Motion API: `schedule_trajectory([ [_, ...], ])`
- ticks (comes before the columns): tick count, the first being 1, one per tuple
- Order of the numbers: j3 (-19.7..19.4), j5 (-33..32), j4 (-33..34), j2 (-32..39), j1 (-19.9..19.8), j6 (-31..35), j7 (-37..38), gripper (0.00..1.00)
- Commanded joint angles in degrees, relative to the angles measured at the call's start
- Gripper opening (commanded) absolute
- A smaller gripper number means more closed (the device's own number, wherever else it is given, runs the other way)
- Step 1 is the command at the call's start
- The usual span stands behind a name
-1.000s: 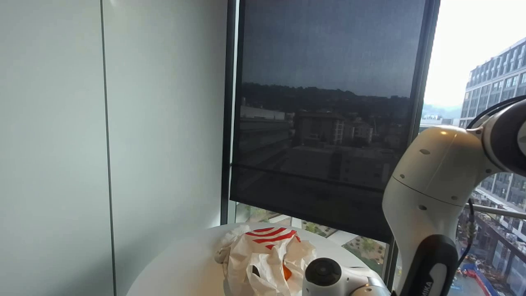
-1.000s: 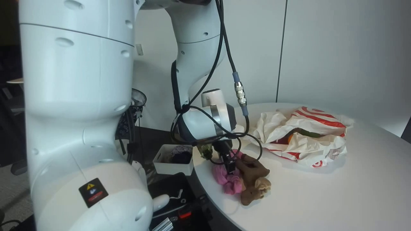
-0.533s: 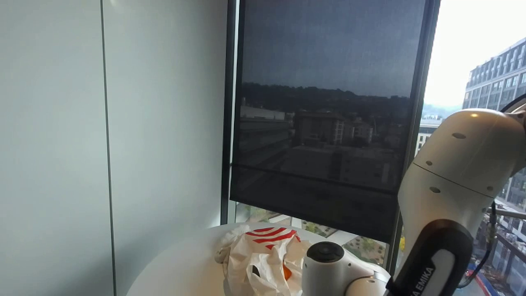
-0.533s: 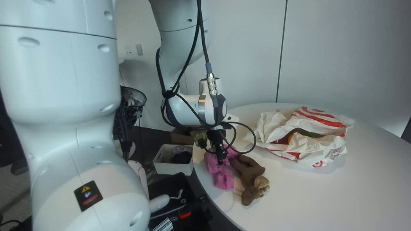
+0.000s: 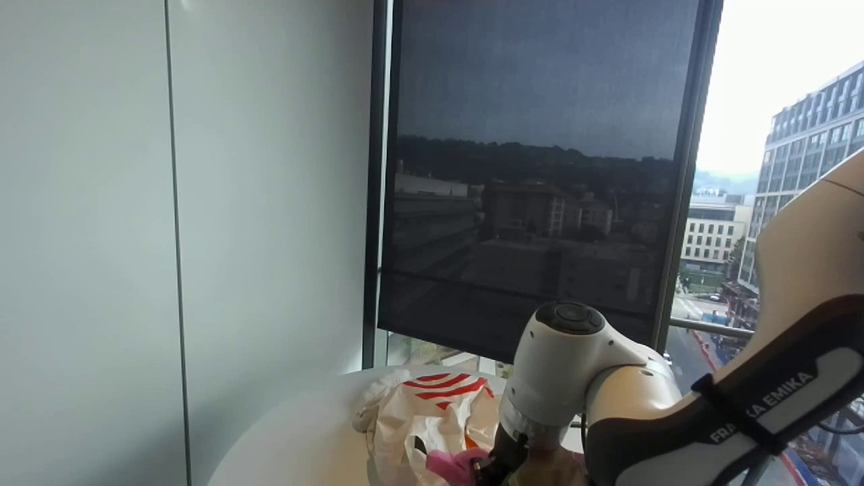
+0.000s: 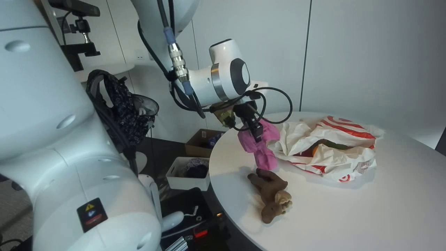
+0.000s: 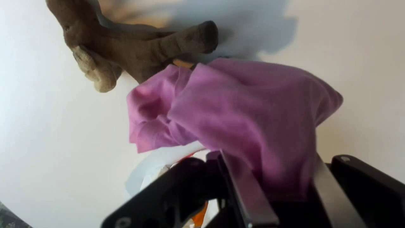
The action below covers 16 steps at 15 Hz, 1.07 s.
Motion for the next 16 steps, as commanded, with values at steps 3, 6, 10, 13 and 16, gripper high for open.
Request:
schedule_trajectory([
  [3, 1.0, -21.32, 4.55, -2.51, -8.89, -1.27, 16.4, 0.14],
  [6, 1.71, -32.75, 8.59, 0.71, -11.64, -8.01, 22.59, 0.14],
  [10, 2.48, -42.13, 14.48, 6.9, -9.8, -22.25, 22.27, 0.14],
  [13, 3.05, -44.28, 18.59, 11.67, -6.97, -32.47, 18.75, 0.14],
  [16, 3.05, -46.53, 22.05, 16.22, -4.45, -41.18, 15.24, 0.14],
])
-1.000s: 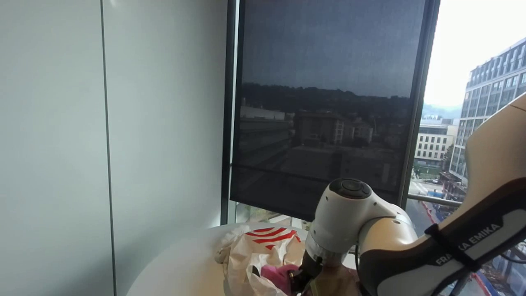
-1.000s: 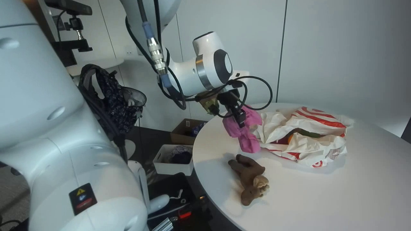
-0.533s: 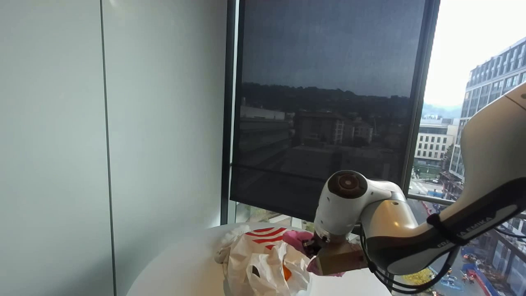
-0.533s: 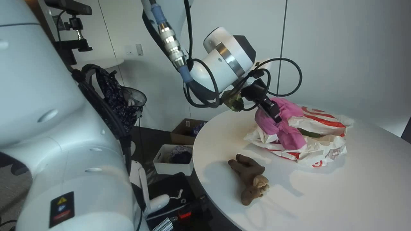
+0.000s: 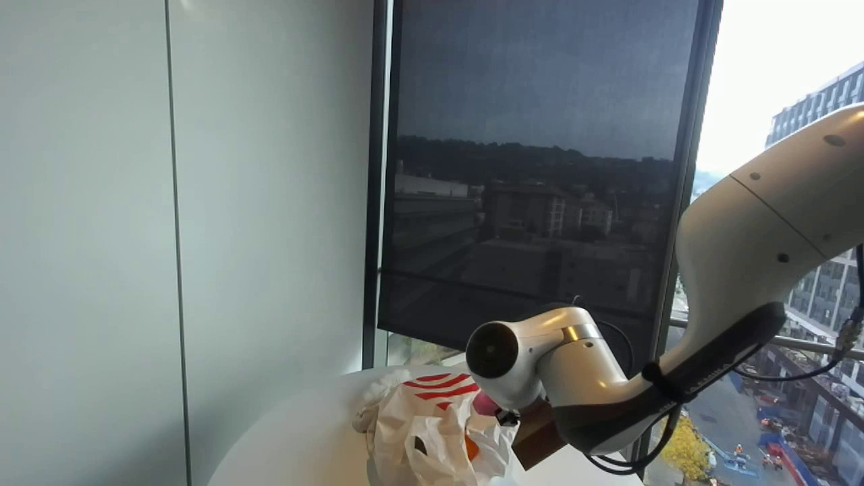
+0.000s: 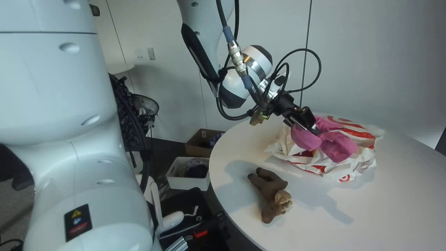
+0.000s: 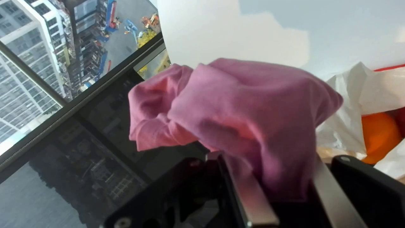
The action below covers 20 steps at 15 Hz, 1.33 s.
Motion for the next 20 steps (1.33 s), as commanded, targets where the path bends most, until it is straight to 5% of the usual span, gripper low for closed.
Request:
schedule_trajectory([
  [1, -0.08, -3.25, 6.0, 6.28, 2.96, -10.34, -5.09, 0.15],
  [10, -0.34, -14.39, 14.79, 16.97, 7.98, -27.37, -20.51, 0.15],
  [20, -1.49, -24.24, 18.4, 26.16, 7.2, -26.09, -27.55, 0.15],
])
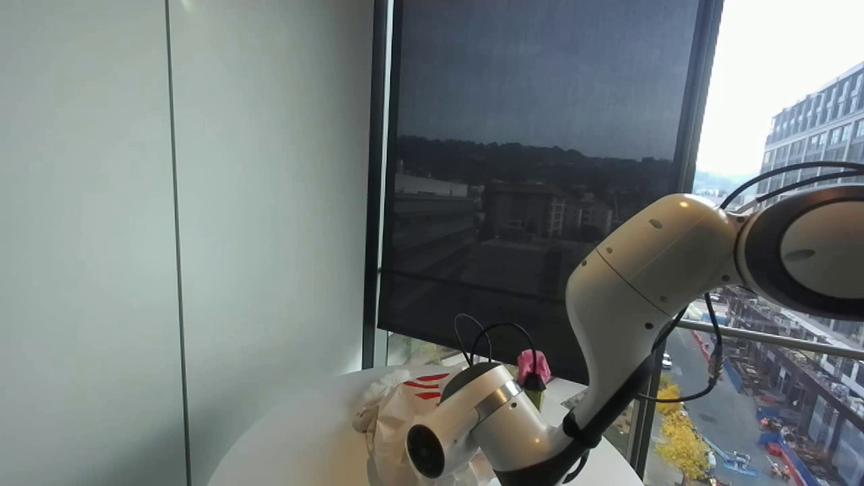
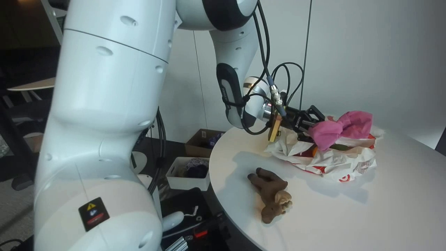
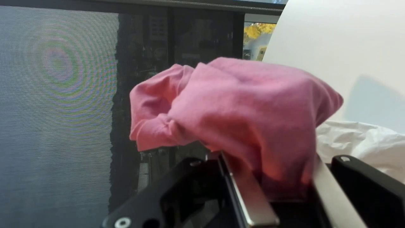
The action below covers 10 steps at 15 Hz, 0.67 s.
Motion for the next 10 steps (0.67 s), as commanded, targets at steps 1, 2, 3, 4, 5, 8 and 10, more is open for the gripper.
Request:
schedule_trajectory([
  [1, -0.11, -3.82, 2.59, 2.9, -0.02, 0.92, -1.7, 0.15],
  [2, 0.23, -4.32, 2.68, 3.09, -0.09, 1.74, -1.16, 0.15],
  [3, 0.39, -5.13, 2.76, 3.22, -0.05, 2.37, -0.71, 0.15],
  [4, 0.66, -5.36, 2.87, 3.2, -0.14, 3.3, -0.54, 0.15],
  [5, 0.97, -5.14, 3.04, 3.18, -0.29, 4.29, -0.52, 0.15],
  [8, 1.87, -2.57, 4.09, 3.38, -1.05, 8.23, -0.42, 0.15],
  [10, 2.82, 0.09, 4.1, 2.5, -1.69, 12.69, -0.28, 0.15],
])
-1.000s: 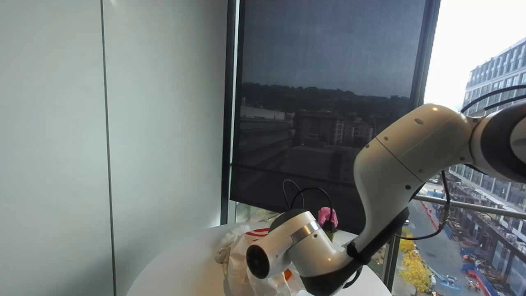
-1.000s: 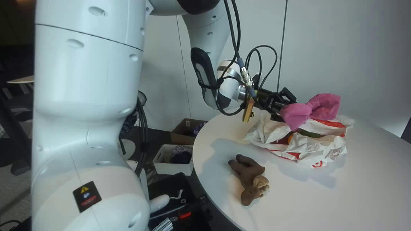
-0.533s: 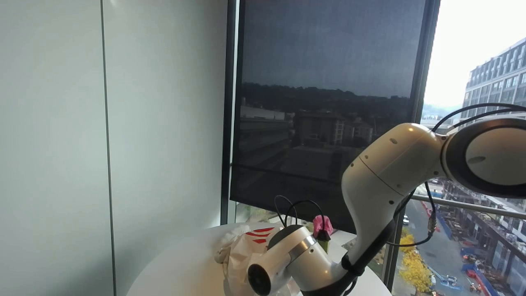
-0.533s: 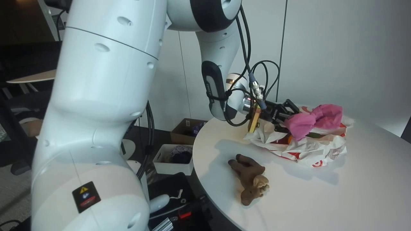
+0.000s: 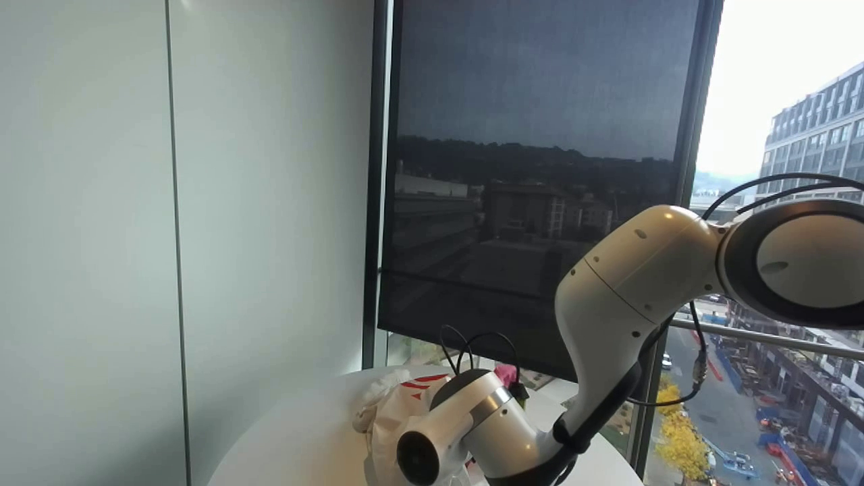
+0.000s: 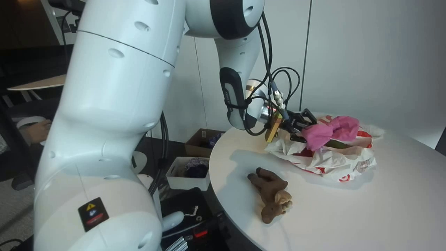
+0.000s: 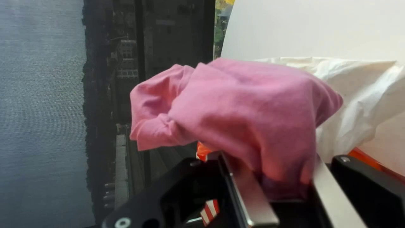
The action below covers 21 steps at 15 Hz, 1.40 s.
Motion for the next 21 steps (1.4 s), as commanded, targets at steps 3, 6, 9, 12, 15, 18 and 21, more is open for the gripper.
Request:
schedule_trajectory([
  [3, 2.45, 7.2, 2.29, -1.85, -2.41, 13.02, 0.77, 0.15],
  [6, 1.91, 10.52, 2.84, -3.51, -2.94, 19.36, 1.94, 0.14],
  [9, 0.73, 14.18, 2.29, -4.98, -4.25, 24.53, 2.11, 0.14],
  [12, -1.06, 16.75, 2.39, -4.84, -5.95, 30.69, 2.74, 0.14],
  [15, -3.31, 16.17, 3.89, -3.43, -6.66, 36.92, 4.64, 0.13],
  [18, -3.34, 17.85, 3.58, -3.82, -6.61, 43.03, 4.72, 0.14],
  [21, -3.48, 20.34, 4.06, -3.04, -5.85, 47.83, 4.25, 0.14],
])
